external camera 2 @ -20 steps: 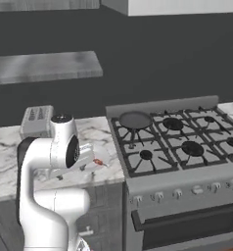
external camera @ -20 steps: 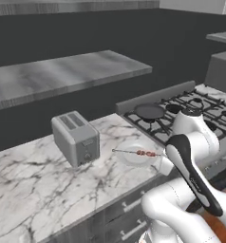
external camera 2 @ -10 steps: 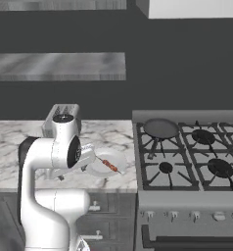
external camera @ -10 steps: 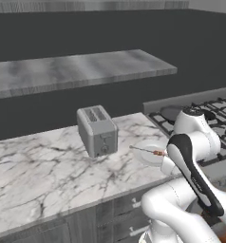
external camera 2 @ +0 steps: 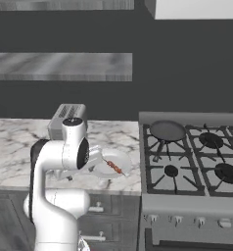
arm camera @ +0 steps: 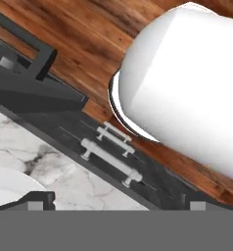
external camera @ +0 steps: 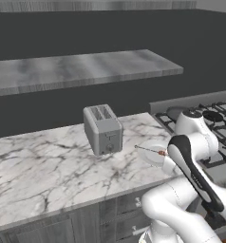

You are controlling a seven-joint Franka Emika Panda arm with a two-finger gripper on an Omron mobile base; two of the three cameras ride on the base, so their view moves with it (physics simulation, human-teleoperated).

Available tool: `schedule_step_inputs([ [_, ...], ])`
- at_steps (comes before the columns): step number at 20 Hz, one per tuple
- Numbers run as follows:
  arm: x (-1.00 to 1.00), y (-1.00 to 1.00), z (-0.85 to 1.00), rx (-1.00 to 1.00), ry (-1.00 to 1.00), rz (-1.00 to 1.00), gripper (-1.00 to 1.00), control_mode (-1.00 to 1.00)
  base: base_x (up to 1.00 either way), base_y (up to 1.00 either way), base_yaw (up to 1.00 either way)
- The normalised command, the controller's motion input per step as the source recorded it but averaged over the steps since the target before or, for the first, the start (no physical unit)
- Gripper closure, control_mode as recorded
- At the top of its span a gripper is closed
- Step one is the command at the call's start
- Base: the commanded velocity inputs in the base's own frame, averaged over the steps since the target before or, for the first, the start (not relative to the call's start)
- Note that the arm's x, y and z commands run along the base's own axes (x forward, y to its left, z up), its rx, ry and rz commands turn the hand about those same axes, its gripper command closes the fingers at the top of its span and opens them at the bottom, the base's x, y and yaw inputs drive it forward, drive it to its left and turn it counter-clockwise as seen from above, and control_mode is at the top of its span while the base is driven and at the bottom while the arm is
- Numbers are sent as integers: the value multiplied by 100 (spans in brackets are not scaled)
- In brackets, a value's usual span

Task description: Place the cold items (lemon and lime) from the fridge in one tupperware on the dining counter. Place the warm items (hot dog and kebab skewer) in the stove area in another tupperware.

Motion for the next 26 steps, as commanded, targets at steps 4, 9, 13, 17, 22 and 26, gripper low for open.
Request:
schedule_step_inputs([
  [4,61,-38,-10,0,-1,1,-100,-100,0,0,0],
  [9,82,-53,0,0,0,8,-100,-100,0,0,0],
  [13,88,-47,-4,-1,2,14,-100,-100,0,0,0],
  [17,85,-43,-29,-3,3,13,-100,-100,0,0,0],
  [22,76,-29,-58,-5,3,13,-100,-100,0,0,0],
  [26,66,-30,-31,0,0,15,-100,-100,0,0,0],
])
